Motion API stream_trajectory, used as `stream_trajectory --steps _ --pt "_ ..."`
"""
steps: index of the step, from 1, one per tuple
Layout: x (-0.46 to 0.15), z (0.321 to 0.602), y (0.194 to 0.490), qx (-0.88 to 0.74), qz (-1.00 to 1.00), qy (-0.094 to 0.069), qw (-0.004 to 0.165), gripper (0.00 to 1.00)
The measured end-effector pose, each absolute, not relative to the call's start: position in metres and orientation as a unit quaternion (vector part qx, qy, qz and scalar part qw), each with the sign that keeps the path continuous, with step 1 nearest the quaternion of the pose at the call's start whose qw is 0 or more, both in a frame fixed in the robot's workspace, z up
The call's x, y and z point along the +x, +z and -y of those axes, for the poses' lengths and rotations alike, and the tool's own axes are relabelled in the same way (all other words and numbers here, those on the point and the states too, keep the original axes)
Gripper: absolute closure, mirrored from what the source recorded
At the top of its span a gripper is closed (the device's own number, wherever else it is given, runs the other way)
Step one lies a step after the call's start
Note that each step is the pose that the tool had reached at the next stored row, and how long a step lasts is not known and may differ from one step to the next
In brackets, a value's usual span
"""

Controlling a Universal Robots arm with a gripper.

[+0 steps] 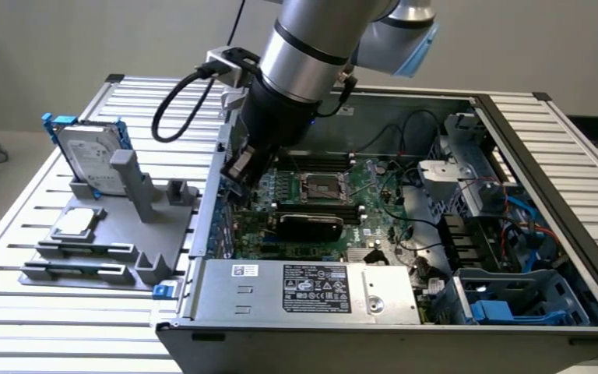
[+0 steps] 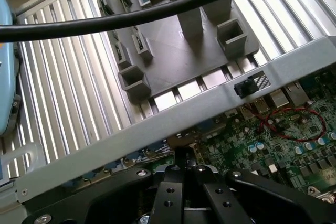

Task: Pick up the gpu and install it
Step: 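Press down on the gpu until it lock into place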

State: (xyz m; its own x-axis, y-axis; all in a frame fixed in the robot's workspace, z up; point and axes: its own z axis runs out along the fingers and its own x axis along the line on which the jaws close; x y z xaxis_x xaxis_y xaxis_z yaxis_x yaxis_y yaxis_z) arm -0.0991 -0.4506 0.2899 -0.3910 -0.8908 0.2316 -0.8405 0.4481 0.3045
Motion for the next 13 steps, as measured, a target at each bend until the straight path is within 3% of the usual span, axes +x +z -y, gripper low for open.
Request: stream_trajectory --steps 13 --pt "-0.0991 0.4506 0.2885 0.474 0.858 -0.069 0.187 0.89"
